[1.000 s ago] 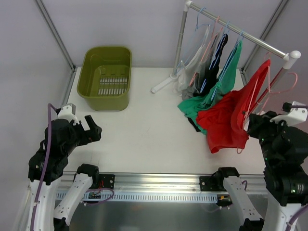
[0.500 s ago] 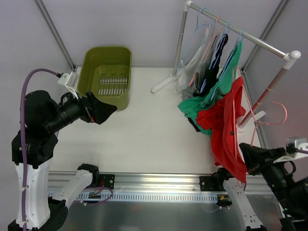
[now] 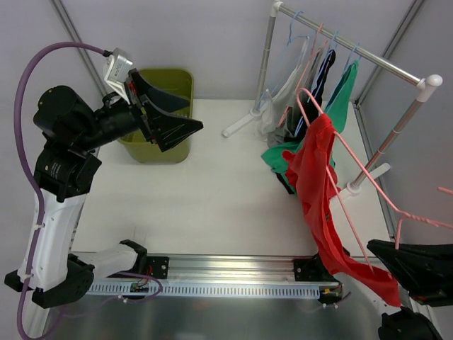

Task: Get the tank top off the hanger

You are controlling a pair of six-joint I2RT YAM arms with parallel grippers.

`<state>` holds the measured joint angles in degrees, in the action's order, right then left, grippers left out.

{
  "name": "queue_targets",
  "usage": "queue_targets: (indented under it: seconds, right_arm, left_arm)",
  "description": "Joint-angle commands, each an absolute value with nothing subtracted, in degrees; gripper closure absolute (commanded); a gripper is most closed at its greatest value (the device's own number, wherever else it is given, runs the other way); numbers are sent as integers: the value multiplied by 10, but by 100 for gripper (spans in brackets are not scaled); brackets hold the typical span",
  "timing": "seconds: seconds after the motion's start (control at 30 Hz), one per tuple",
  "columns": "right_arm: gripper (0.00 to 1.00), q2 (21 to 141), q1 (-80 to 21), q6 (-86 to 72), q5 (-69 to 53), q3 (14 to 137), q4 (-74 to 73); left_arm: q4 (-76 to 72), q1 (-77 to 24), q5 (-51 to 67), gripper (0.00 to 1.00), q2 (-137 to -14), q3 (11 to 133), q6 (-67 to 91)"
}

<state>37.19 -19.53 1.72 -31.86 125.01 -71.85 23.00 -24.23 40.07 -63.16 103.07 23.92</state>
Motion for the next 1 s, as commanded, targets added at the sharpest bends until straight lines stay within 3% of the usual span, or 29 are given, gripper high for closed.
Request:
queue_targets:
  seconds: [0.0,0.17,0.37,0.63,0.9,0.97]
  right_arm:
    - [100,455,-208,2,-380,1266,-664]
    - [100,527,-208,2,-388,1183,-609]
    - [100,576,-209,-40,-405,1118,-511]
    - [100,540,-216,-66,-438,1006,-382]
    - [100,528,-217,-48,-463,978,-383]
    - [100,526,-216,-47,-471,976,-381]
  left_arm:
    - [189,-261,406,1,-620,1068,205]
    - [162,-267,341,1,-559,999,189]
    - [142,-283,284,2,-575,946,172]
    - [138,-417,70,1,-646,931,69]
    - [120,-454,-8,2,-694,909,31]
    - [117,-454,-16,8,-705,907,27]
